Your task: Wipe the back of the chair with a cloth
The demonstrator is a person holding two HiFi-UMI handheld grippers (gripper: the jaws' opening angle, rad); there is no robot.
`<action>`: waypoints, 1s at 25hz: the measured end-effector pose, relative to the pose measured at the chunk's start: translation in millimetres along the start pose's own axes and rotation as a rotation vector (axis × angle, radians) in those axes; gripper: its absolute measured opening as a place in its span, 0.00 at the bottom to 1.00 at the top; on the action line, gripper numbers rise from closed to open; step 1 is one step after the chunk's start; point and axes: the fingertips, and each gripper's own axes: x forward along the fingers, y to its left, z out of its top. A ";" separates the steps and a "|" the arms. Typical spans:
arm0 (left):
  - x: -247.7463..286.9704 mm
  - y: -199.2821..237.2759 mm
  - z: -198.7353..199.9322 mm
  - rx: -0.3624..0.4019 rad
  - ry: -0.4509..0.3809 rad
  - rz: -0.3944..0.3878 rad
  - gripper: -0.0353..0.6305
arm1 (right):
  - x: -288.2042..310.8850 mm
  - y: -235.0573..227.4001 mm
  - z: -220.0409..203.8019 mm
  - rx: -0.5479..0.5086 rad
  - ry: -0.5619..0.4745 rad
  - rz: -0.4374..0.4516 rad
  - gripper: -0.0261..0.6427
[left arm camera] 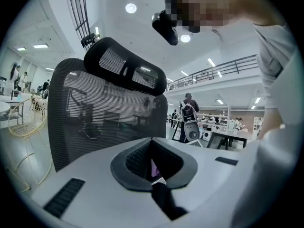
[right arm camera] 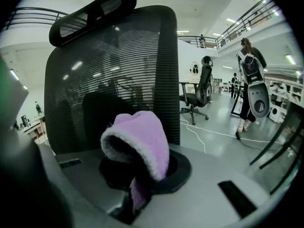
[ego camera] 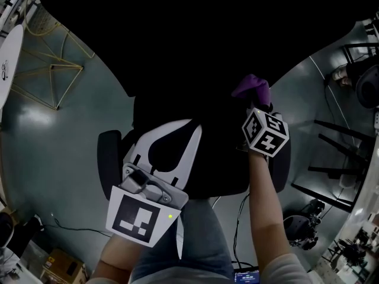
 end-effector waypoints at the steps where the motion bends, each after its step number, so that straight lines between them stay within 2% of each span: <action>1: -3.1 3.0 -0.3 0.000 -0.001 0.008 0.07 | 0.8 4.9 0.6 -0.005 -0.001 0.004 0.11; 12: -38.8 32.8 -1.0 -0.017 -0.025 0.091 0.07 | 8.6 65.5 -2.9 -0.029 0.011 0.079 0.11; 21: -76.8 54.0 -1.5 -0.028 -0.039 0.148 0.07 | 11.1 138.7 -6.7 -0.055 0.024 0.166 0.11; 25: -93.1 64.4 -4.9 -0.033 -0.040 0.174 0.07 | 11.2 159.1 -8.9 -0.050 0.024 0.168 0.11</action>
